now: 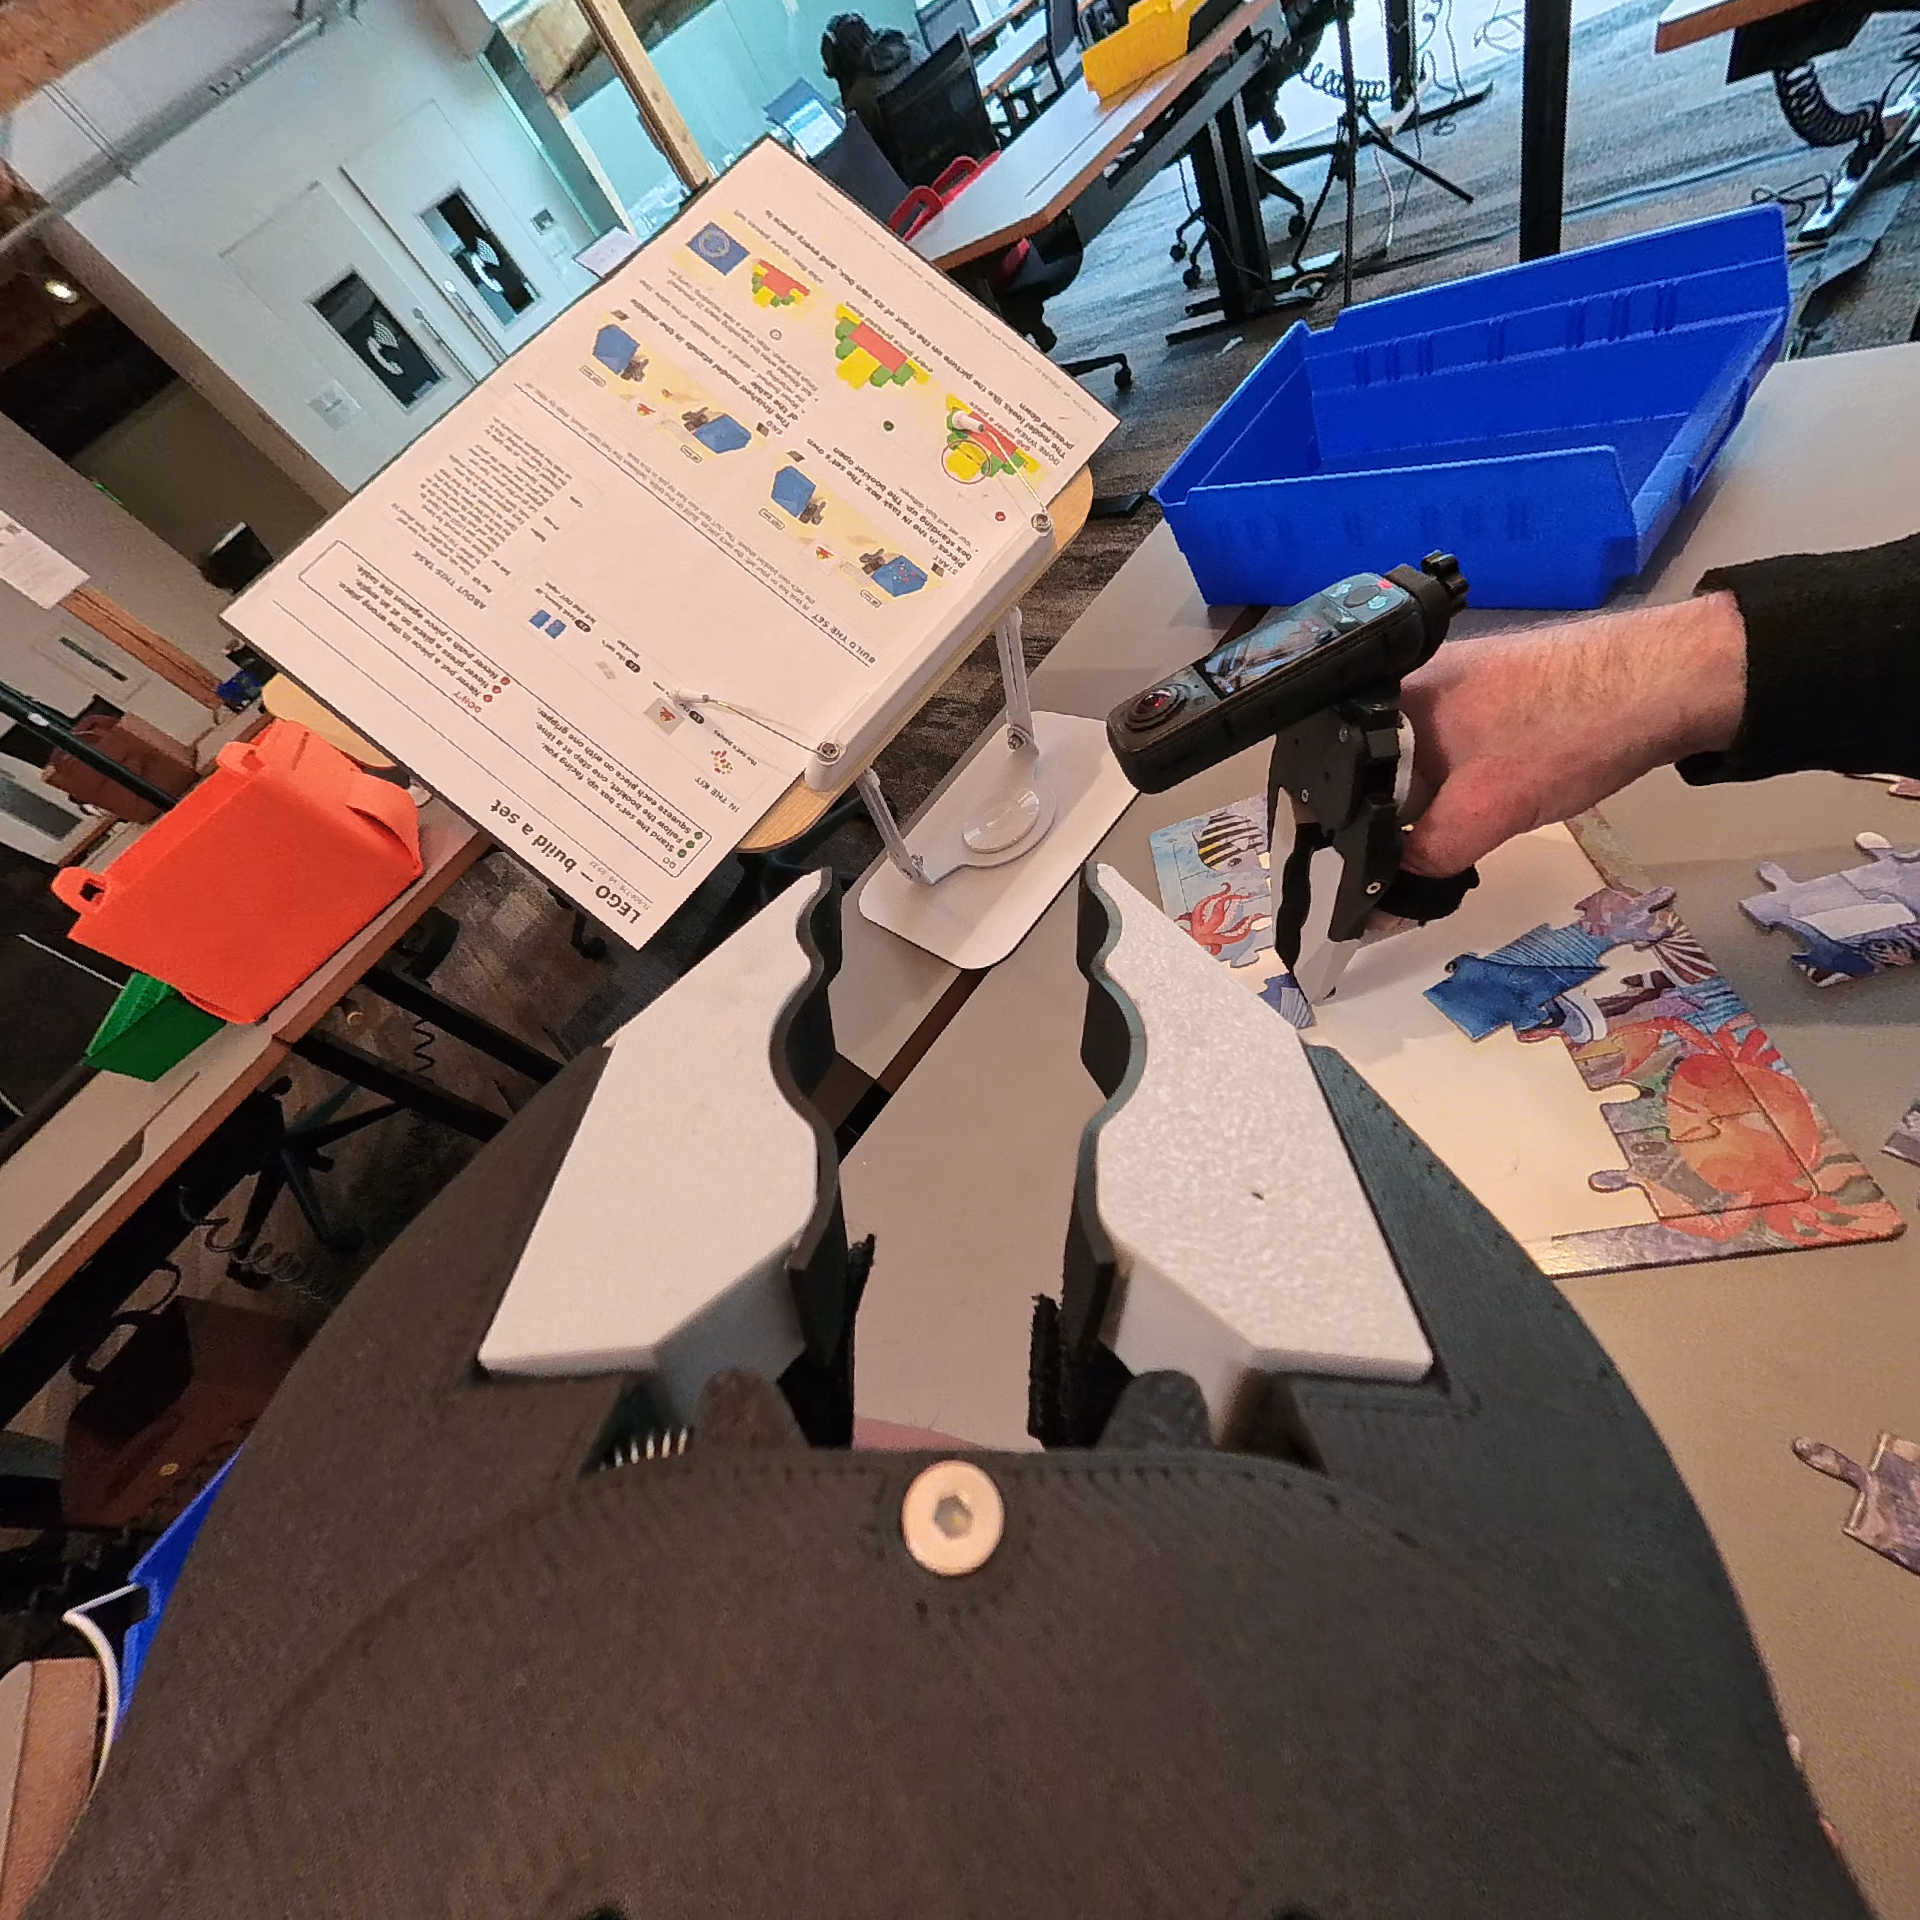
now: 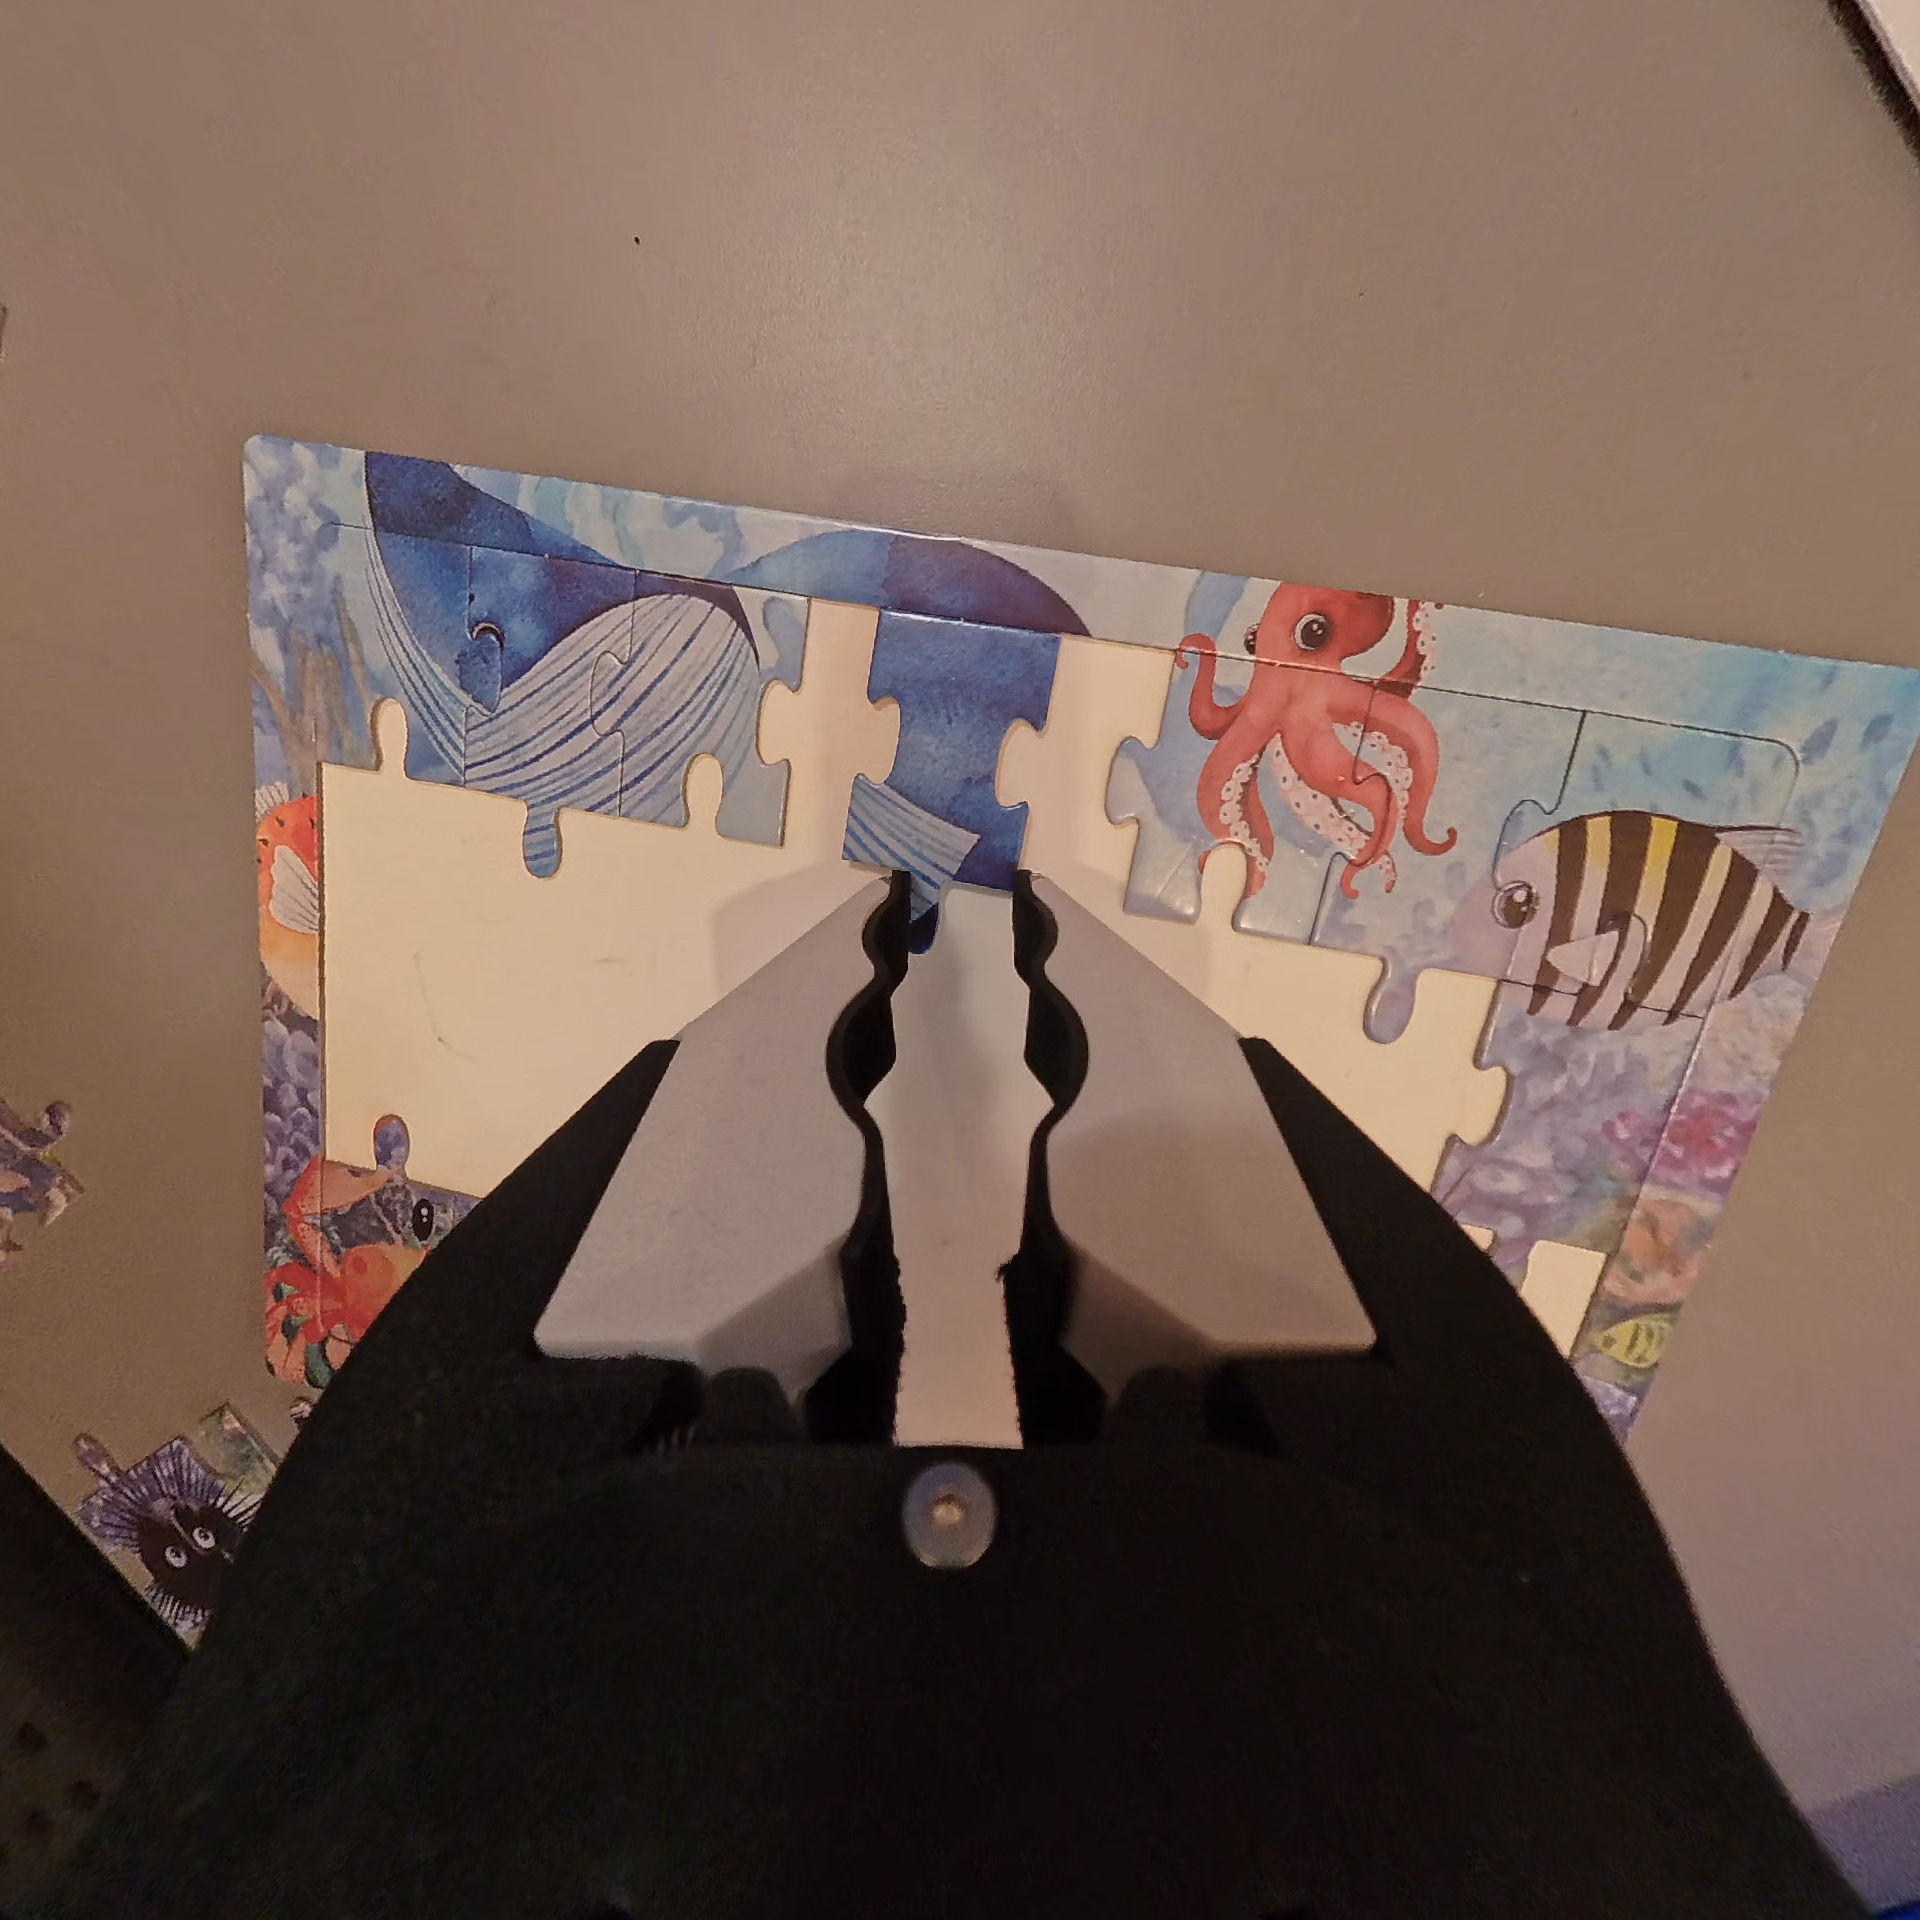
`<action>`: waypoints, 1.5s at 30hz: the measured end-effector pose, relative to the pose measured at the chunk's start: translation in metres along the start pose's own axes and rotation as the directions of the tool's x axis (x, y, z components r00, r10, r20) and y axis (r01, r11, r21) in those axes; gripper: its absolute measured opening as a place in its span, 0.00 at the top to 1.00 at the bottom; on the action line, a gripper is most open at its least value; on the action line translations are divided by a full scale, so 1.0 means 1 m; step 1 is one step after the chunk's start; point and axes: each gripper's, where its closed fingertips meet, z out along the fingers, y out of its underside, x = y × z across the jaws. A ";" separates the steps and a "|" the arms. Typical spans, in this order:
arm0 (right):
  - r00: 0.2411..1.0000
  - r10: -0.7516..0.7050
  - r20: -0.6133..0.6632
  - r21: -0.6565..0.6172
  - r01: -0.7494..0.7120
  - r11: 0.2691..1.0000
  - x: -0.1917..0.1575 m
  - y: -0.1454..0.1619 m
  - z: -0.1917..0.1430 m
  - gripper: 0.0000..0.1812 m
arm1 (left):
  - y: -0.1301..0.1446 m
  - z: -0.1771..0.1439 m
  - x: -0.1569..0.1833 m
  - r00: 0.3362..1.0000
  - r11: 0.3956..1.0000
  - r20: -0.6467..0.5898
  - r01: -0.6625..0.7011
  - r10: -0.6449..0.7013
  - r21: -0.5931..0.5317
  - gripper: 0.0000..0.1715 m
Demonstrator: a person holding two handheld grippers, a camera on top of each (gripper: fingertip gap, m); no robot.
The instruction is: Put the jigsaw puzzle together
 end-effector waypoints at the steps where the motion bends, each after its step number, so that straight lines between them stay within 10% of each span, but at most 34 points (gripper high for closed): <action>1: 1.000 -0.001 -0.001 0.000 0.001 1.000 0.000 0.000 0.000 0.90 | 0.000 0.000 0.000 1.000 1.000 0.000 0.000 0.000 -0.001 0.74; 45: 0.999 -0.043 -0.029 0.077 0.045 0.996 -0.025 0.037 -0.058 0.90 | -0.002 0.002 0.003 1.000 1.000 -0.007 -0.007 0.007 0.000 0.75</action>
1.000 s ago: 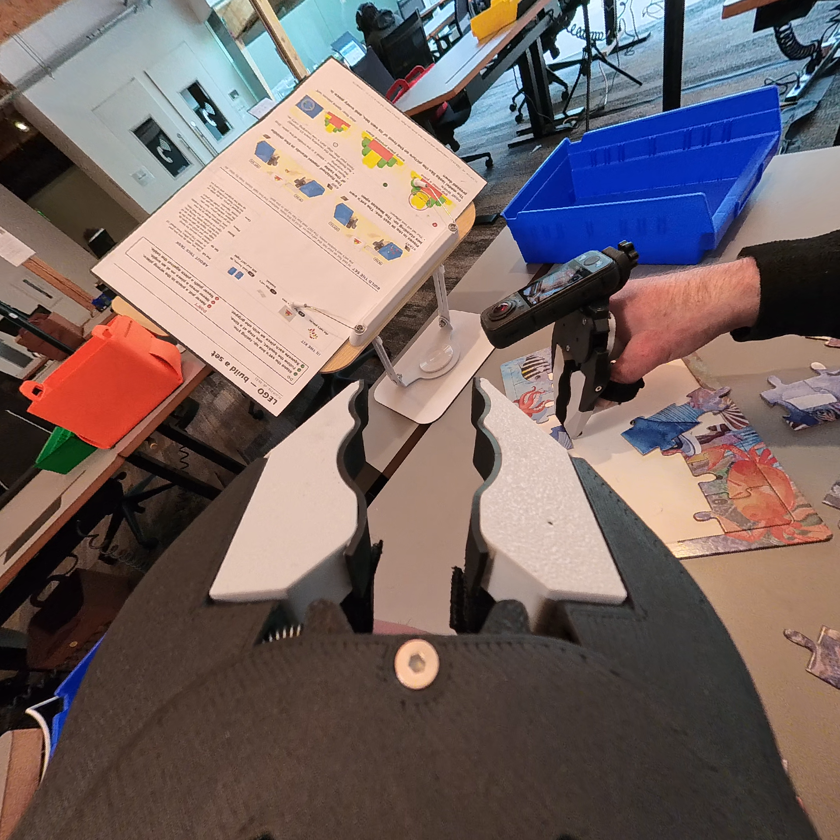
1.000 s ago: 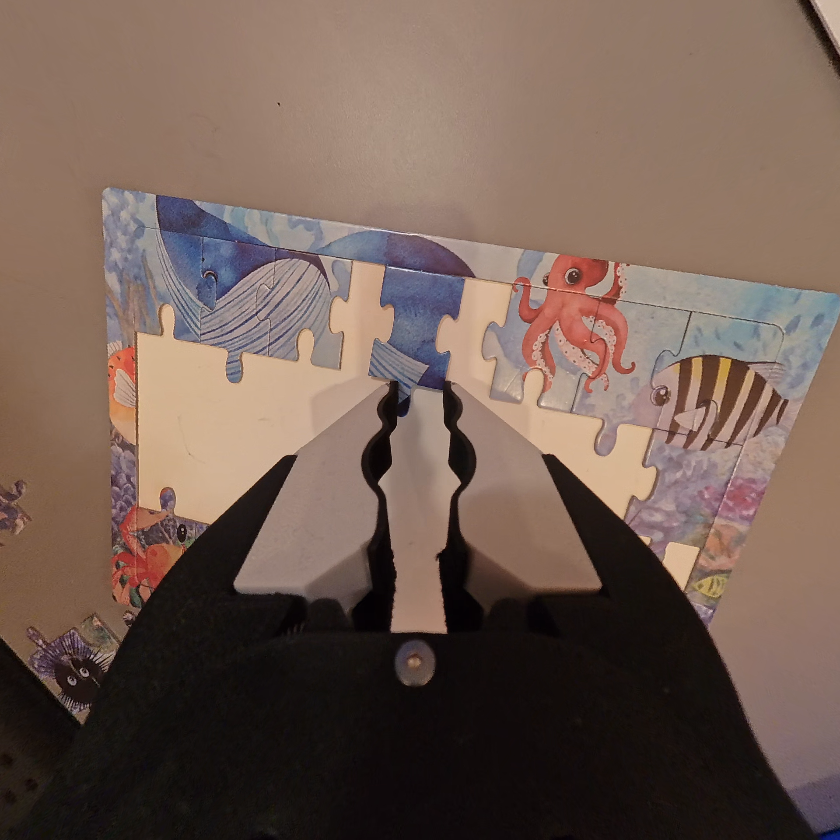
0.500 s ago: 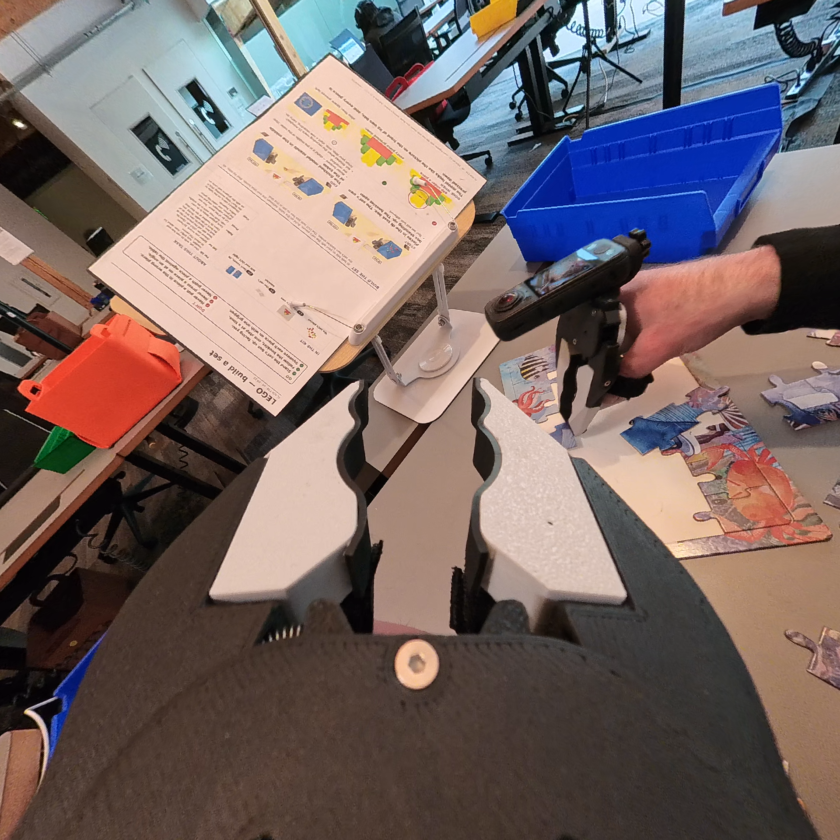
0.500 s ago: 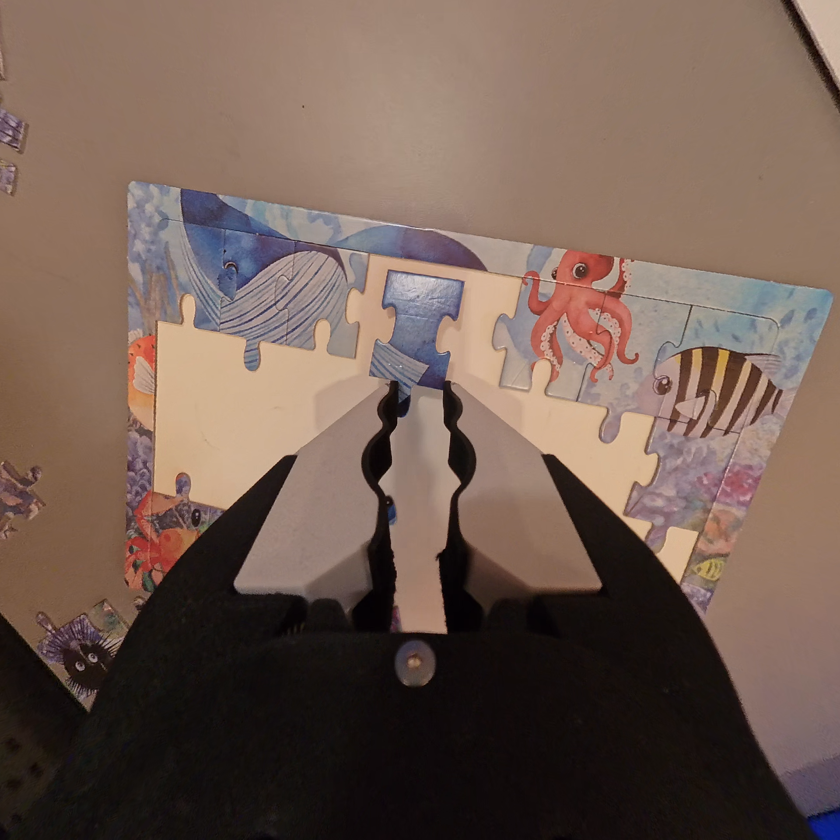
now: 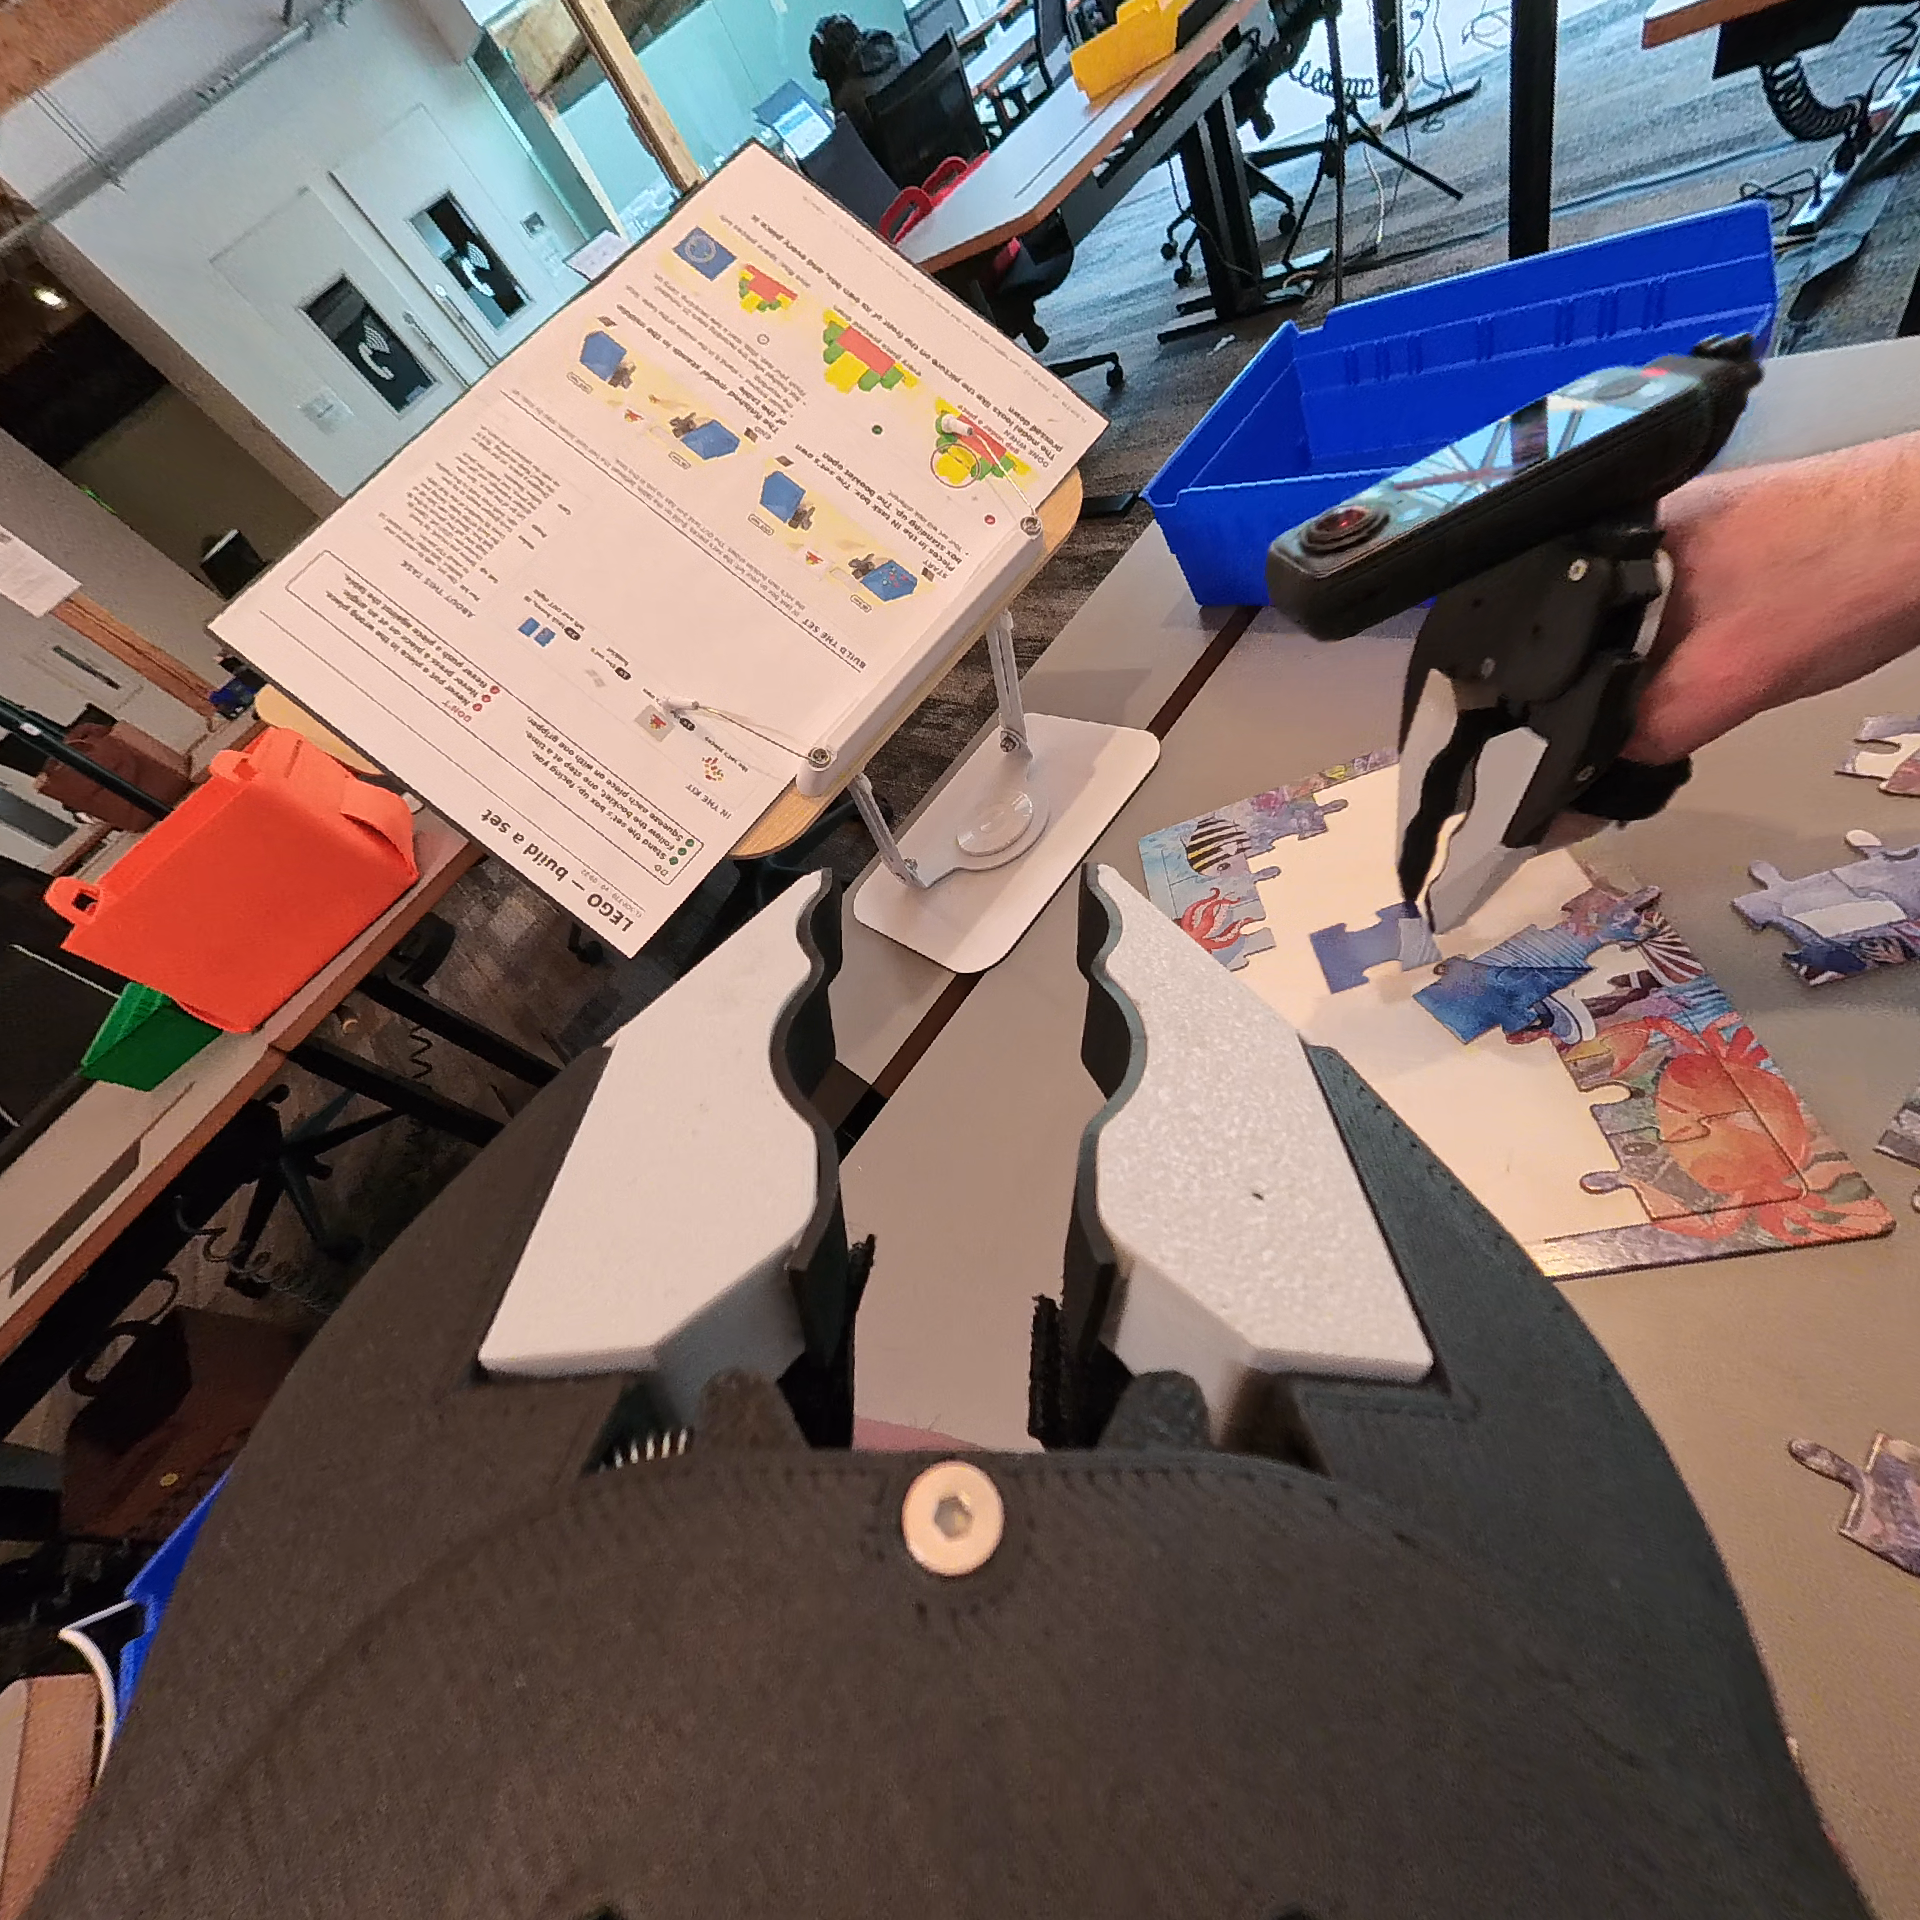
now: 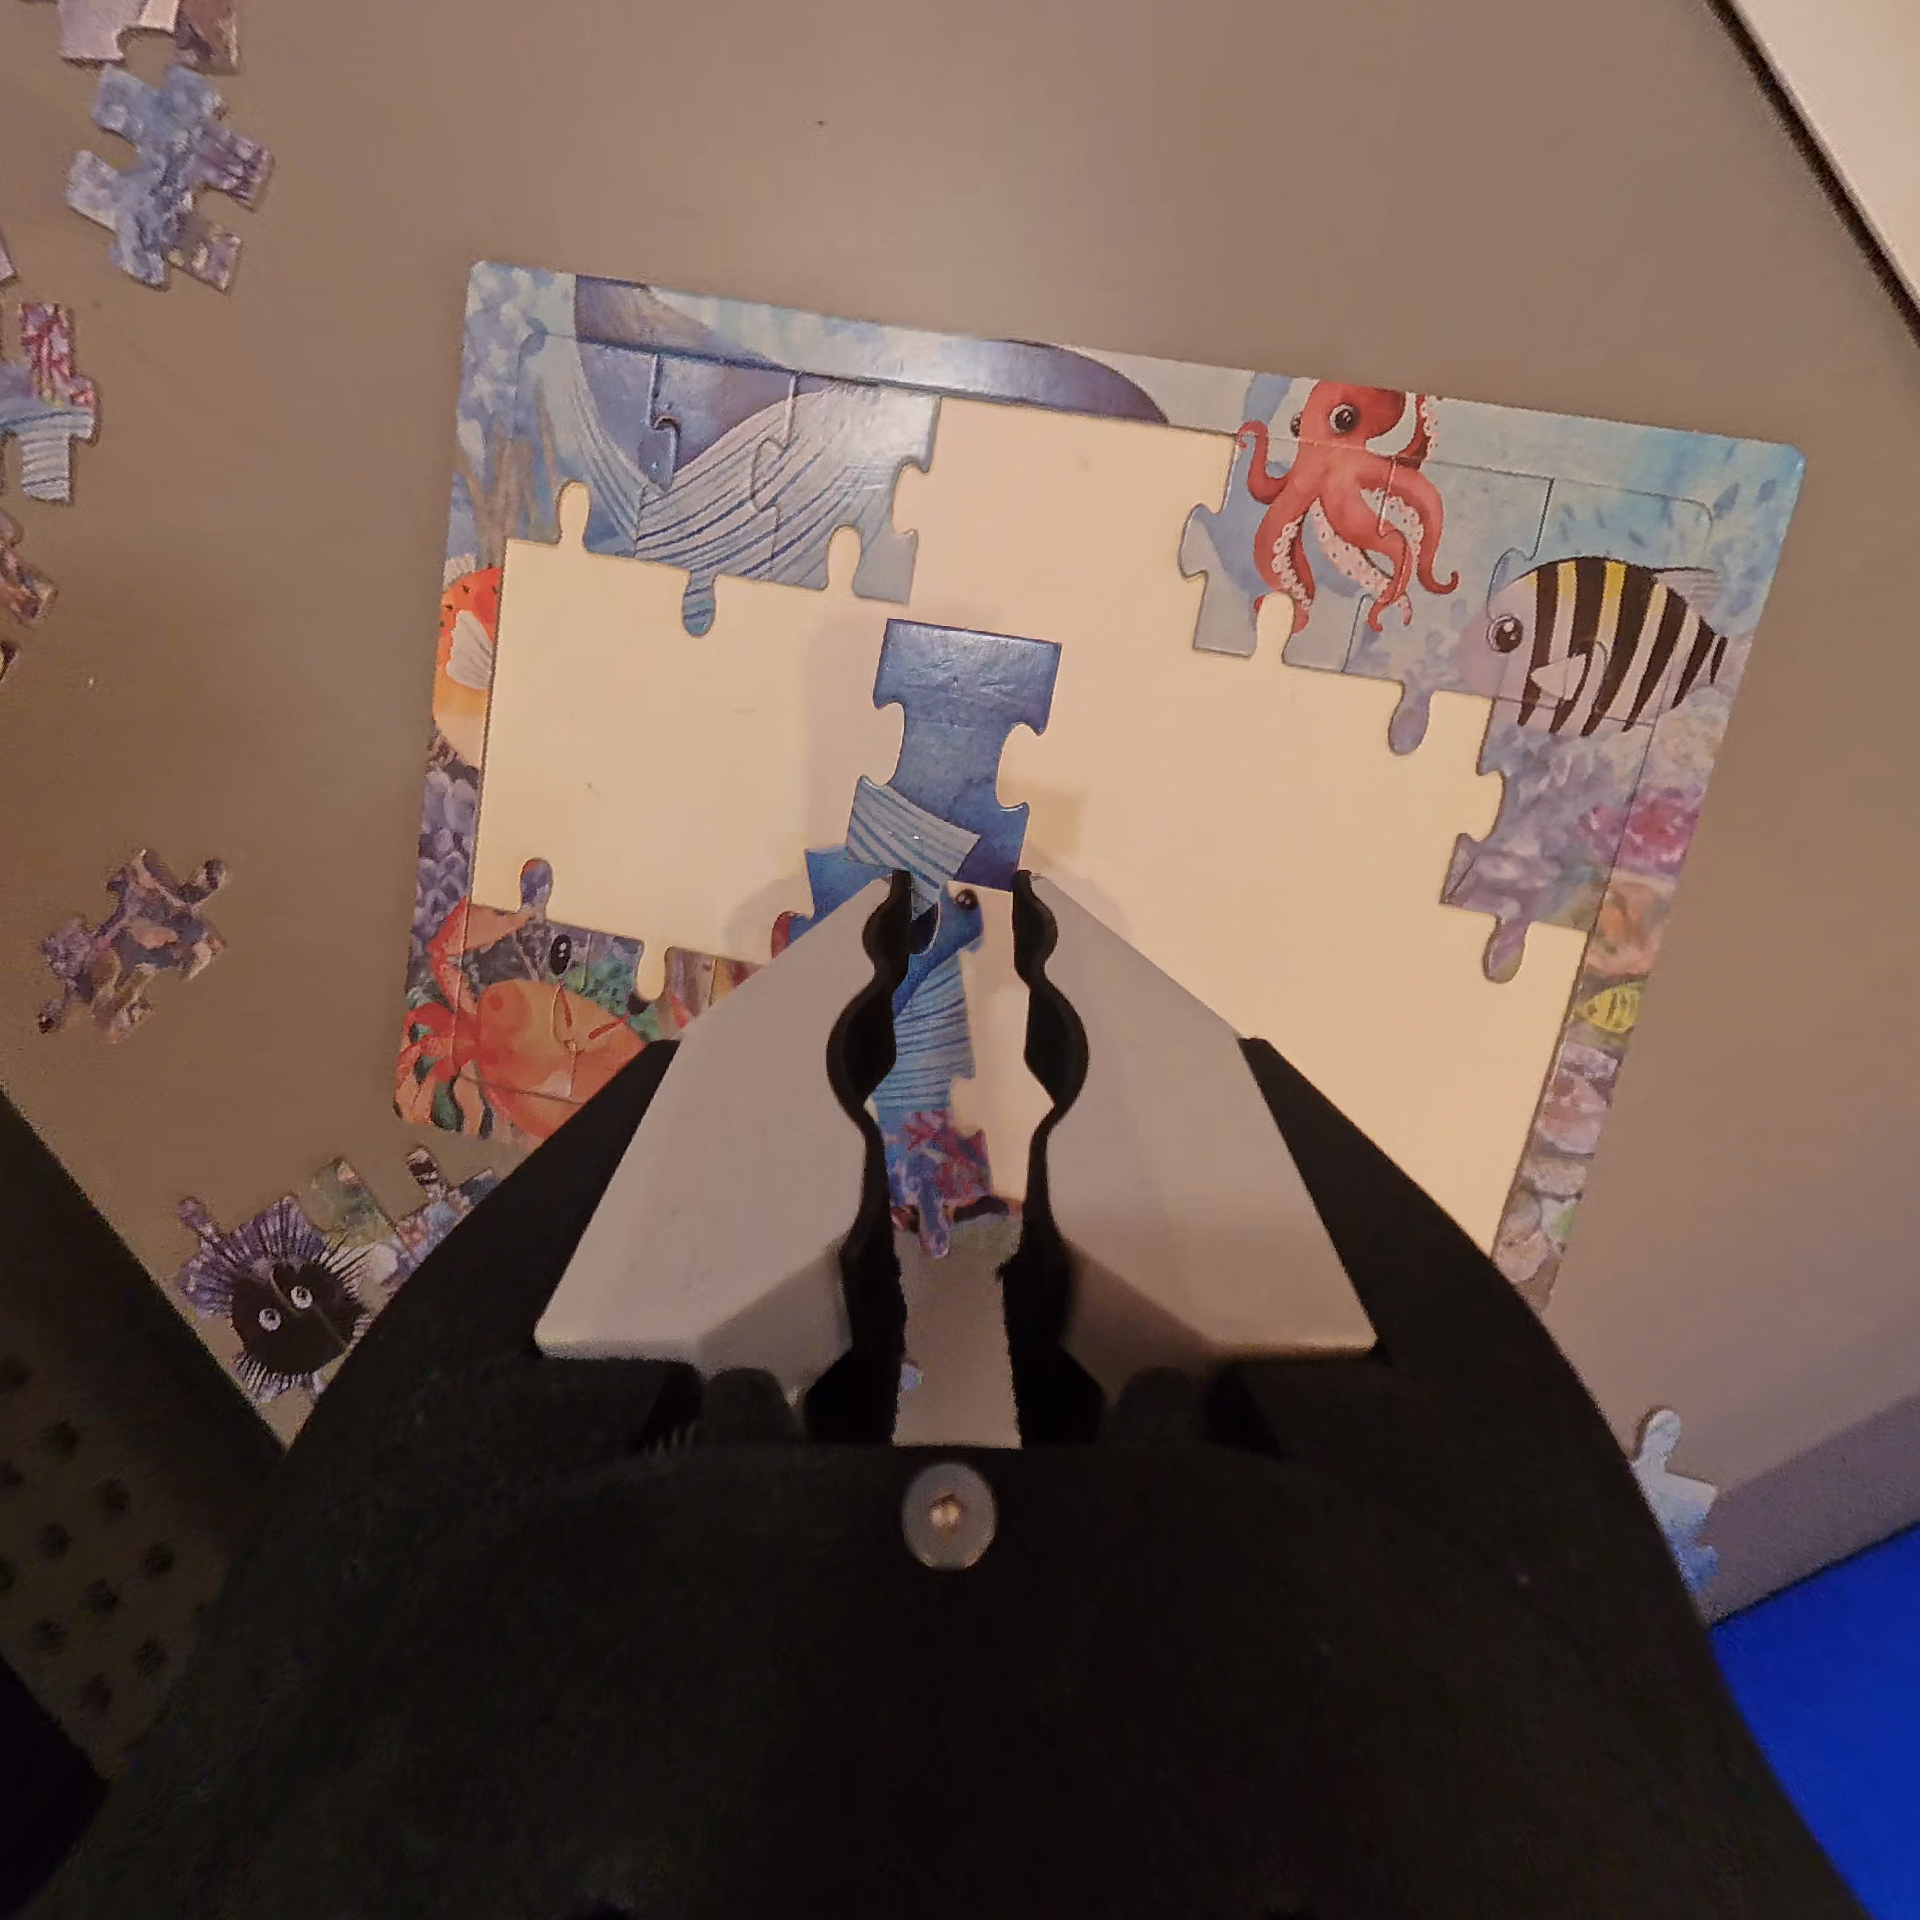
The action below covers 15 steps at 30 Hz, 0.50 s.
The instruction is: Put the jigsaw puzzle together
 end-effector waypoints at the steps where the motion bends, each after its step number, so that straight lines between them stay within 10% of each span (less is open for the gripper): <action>1: 1.000 -0.009 0.007 0.003 0.009 1.000 -0.004 0.002 -0.002 0.90 | 0.000 0.000 0.000 1.000 1.000 -0.001 -0.001 0.001 0.000 0.75; 15: 0.984 -0.153 0.094 -0.042 0.158 0.987 -0.076 0.001 0.014 0.90 | -0.002 -0.003 0.000 1.000 1.000 0.003 -0.001 0.001 0.007 0.75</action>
